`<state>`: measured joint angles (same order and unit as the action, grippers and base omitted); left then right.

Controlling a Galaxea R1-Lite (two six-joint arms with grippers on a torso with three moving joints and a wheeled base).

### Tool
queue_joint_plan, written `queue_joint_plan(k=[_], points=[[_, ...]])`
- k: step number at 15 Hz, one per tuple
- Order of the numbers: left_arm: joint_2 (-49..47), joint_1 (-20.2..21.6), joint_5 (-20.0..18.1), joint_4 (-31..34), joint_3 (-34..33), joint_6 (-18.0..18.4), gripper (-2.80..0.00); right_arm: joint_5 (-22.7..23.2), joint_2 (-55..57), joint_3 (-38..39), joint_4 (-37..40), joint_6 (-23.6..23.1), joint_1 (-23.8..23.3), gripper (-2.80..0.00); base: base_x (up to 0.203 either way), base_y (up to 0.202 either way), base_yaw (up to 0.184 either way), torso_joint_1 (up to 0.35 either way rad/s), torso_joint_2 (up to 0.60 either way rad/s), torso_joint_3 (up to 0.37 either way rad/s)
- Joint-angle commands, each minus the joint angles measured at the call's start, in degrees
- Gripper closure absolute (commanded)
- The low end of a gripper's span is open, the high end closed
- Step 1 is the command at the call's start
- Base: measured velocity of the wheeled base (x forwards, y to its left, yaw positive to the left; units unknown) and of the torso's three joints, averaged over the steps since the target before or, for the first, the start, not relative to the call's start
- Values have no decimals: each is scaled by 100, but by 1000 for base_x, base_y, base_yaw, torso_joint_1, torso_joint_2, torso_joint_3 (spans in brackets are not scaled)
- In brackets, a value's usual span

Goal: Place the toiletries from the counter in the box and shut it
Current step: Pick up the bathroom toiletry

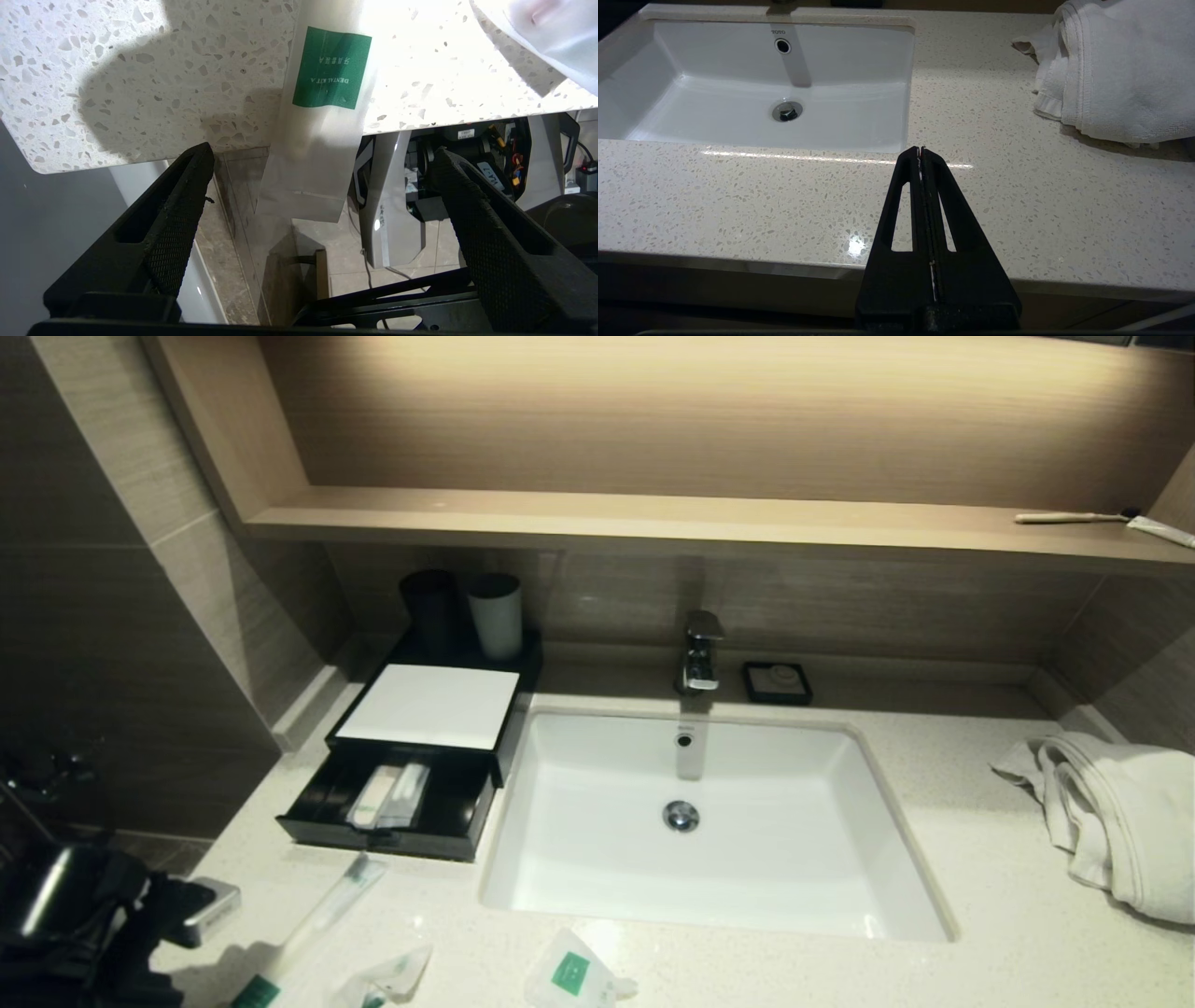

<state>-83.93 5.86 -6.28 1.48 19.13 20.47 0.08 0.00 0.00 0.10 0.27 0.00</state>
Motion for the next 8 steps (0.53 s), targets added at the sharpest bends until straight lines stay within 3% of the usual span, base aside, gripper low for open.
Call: queue_joint_plan(k=[1,8], points=[[-24,2,-5,2,0,10,-280,1,0,0,-1,0,0,0,0,0,0,0,0,0],[-115,2,13,2,3,10,-280,1,0,0,-1,0,0,0,0,0,0,0,0,0]])
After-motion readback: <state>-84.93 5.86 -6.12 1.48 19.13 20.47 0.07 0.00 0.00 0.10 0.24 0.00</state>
